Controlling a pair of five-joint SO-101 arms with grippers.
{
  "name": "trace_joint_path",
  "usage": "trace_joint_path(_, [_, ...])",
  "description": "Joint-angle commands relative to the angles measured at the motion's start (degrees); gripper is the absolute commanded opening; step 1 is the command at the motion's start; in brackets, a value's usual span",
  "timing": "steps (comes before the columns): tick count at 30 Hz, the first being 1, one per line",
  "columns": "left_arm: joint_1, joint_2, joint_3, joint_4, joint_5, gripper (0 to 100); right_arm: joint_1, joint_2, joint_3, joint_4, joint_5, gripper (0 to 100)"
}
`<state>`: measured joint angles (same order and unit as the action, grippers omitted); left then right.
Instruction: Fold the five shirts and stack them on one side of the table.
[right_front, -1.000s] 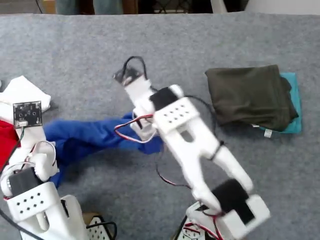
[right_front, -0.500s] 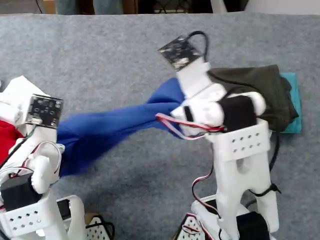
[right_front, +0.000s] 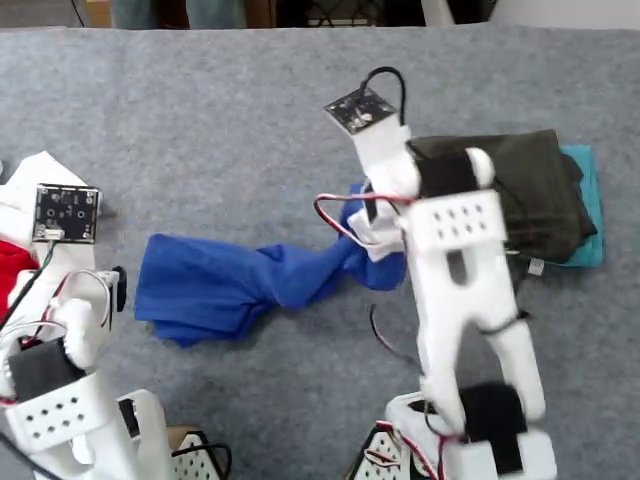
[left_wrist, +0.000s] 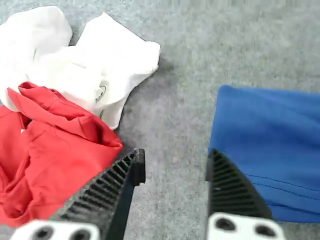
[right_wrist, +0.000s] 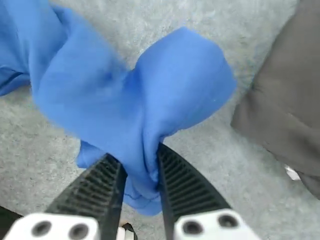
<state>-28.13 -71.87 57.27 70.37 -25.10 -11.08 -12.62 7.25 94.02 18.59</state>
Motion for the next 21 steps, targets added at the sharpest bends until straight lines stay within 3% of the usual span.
trace_joint_path(1, [-0.92, -0.35, 4.79, -2.9, 0.53, 14, -0.53, 6.37, -0.04, -5.27, 0.62, 1.4])
trace_joint_path(6, [-1.1, -0.35, 7.96, -0.18, 0.53, 15, -0.35, 17.71, -0.13, -12.31, 0.7, 1.6])
trace_joint_path(9, [-5.41, -0.35, 7.87, 0.26, 0.79, 15, 0.62, 21.23, -0.84, -12.84, -0.7, 10.6])
trace_joint_path(14, [-19.38, -0.35, 9.1, 0.0, 0.44, 15, 3.16, 21.32, -6.46, -8.0, -0.88, 33.9])
trace_joint_path(17, [-25.8, -0.26, 10.24, -1.32, 0.44, 15, 3.43, 21.32, -13.05, -3.43, 0.7, 35.3])
trace_joint_path(21, [-28.79, -0.26, 12.18, -3.08, 0.44, 14, 0.7, 21.49, -25.1, 3.96, 0.7, 35.3])
